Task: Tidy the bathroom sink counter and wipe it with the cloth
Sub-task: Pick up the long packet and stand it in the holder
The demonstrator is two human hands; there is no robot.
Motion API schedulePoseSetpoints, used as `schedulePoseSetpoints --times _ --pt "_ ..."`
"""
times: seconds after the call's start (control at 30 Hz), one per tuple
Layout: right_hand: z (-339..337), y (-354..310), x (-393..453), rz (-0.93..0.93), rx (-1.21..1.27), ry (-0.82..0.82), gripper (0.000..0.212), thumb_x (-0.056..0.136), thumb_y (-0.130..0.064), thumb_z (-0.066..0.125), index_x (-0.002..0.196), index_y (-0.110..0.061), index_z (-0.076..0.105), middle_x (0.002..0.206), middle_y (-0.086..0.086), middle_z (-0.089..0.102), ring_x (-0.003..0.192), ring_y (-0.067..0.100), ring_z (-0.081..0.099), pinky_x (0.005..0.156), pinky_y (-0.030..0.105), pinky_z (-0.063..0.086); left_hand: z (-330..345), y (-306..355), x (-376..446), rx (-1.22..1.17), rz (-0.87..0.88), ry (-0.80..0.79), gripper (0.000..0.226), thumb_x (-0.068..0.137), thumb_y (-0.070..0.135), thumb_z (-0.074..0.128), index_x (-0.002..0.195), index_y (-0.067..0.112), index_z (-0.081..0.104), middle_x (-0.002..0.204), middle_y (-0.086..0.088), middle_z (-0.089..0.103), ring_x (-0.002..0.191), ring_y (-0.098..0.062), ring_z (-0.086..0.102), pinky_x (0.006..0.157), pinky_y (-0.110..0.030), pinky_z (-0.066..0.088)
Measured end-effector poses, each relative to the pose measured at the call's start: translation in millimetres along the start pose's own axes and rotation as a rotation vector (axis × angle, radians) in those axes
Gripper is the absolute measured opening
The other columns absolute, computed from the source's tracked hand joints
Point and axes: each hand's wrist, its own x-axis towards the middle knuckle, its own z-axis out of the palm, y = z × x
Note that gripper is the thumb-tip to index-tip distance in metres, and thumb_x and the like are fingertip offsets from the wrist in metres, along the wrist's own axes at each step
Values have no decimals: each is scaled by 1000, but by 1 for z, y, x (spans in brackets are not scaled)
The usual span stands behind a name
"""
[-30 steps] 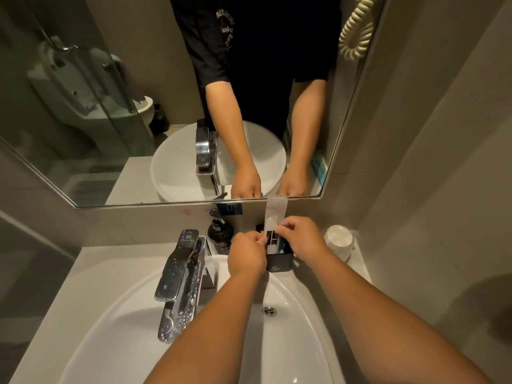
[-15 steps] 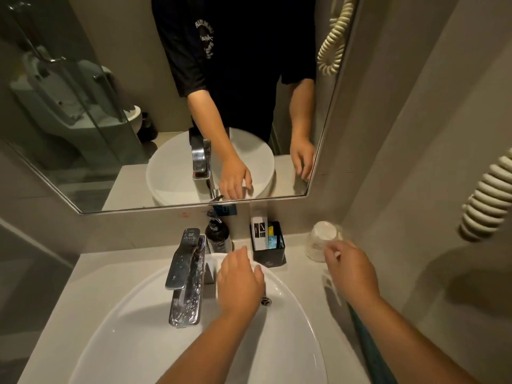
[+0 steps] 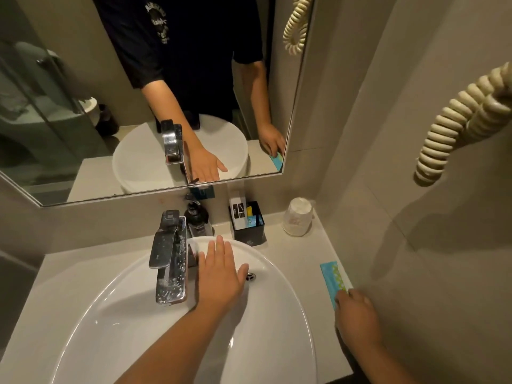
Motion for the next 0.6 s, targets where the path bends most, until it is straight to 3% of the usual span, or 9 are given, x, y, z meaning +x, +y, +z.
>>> schedulePoseSetpoints --times 0.07,0.17,0.3,0.4,0.47,0.5,0.6 --pt "-8 -2 1 115 150 4 18 85 -12 60 102 -13 55 93 12 65 84 34 64 68 37 51 -1 1 -1 -5 -8 -18 73 97 55 22 152 10 5 162 -12 -3 149 -29 -3 117 -46 -5" --pt "-35 -11 4 246 591 -53 24 85 -11 65 101 -13 46 76 8 61 61 25 64 58 34 51 -4 1 1 -51 -18 -40 72 97 54 27 152 11 8 162 -11 -1 149 -29 -1 119 -48 0" --pt "-95 -33 18 169 1011 -70 12 78 -2 72 88 2 67 55 0 62 47 9 55 48 23 45 -15 11 3 -242 -89 -31 54 93 42 43 139 14 37 154 -10 32 140 -29 28 116 -50 24" --pt "-144 -70 31 15 1245 -79 5 82 -1 66 81 5 67 51 -3 60 42 4 49 41 15 38 -49 34 -1 -683 -115 62 34 95 31 48 124 17 56 124 -2 60 114 -20 56 95 -30 45" --pt "-166 -97 45 -93 1289 -60 11 85 -3 64 79 6 64 52 -3 52 43 5 39 40 14 31 -83 48 4 -1066 -143 65 22 96 26 52 113 18 64 101 3 67 87 -10 64 71 -13 48" --pt "-173 -110 54 -133 1311 -59 11 86 -4 63 79 4 64 54 -2 52 44 6 39 41 14 31 -96 52 10 -1199 -145 84 19 95 25 54 110 20 65 98 3 68 83 -8 65 68 -12 49" --pt "-183 -144 78 -215 1328 -52 11 86 -9 65 77 -14 70 59 -7 63 50 4 49 48 15 41 -127 52 35 -1301 -134 182 17 91 26 61 107 23 68 102 1 71 93 -15 66 85 -30 53"
